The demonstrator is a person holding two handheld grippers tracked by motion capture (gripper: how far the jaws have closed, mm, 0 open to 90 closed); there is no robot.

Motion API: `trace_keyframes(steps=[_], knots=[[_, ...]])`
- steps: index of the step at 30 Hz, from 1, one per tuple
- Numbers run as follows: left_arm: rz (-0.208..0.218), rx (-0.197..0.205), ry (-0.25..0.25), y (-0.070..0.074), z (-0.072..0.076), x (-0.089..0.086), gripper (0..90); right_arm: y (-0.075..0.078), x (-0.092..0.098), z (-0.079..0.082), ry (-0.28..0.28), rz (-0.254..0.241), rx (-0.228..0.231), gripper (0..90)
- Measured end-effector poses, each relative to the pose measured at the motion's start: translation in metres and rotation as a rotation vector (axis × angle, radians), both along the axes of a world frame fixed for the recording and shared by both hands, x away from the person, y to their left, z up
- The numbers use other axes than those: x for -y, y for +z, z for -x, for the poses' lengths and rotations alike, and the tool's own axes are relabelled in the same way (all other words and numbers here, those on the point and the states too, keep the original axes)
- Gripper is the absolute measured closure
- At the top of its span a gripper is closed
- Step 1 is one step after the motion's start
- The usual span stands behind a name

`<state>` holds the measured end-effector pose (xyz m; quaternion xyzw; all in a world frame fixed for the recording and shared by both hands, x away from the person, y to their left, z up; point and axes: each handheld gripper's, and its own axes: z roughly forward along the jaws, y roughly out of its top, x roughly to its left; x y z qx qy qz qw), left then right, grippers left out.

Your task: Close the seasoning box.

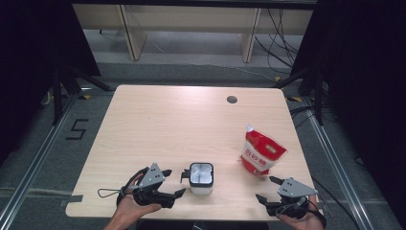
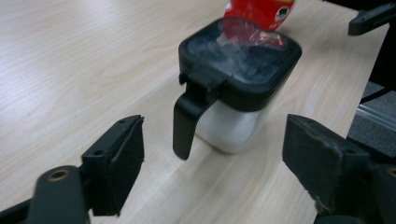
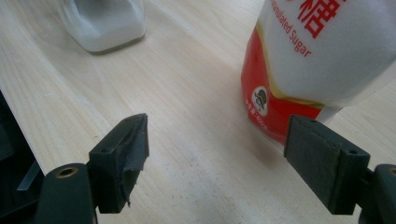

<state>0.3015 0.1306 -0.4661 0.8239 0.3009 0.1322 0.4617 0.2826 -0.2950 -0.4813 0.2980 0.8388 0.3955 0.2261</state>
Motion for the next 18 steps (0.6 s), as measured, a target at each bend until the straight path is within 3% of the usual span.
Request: trace_keyframes(steps=[4,5,7,10,11,13,14,18], knots=[[-0.013,-0.003,0.003,-0.003,0.002,-0.006,18.3,0.000,0.000,0.000,-0.005,-0.003,-0.003,23.1],[0.007,0.002,0.010,-0.005,0.003,-0.006,18.3,0.000,0.000,0.000,0.002,0.002,0.000,23.0],[-0.012,0.004,0.005,-0.006,0.003,-0.008,18.3,0.000,0.000,0.000,0.000,0.003,0.000,23.0],[0.017,-0.022,0.027,-0.011,0.007,-0.009,18.2,0.000,0.000,0.000,-0.004,0.001,-0.002,23.1],[-0.016,-0.012,0.019,-0.010,0.007,-0.011,18.0,0.000,0.000,0.000,-0.007,-0.002,-0.005,23.1],[-0.022,-0.011,0.011,-0.012,0.007,-0.012,17.7,0.000,0.000,0.000,0.000,-0.001,-0.003,23.0],[-0.003,-0.022,0.028,-0.014,0.009,-0.012,17.5,0.000,0.000,0.000,-0.006,-0.002,-0.006,23.0],[-0.041,-0.013,0.001,-0.016,0.011,-0.015,17.0,0.000,0.000,0.001,-0.003,0.000,-0.012,23.0]])
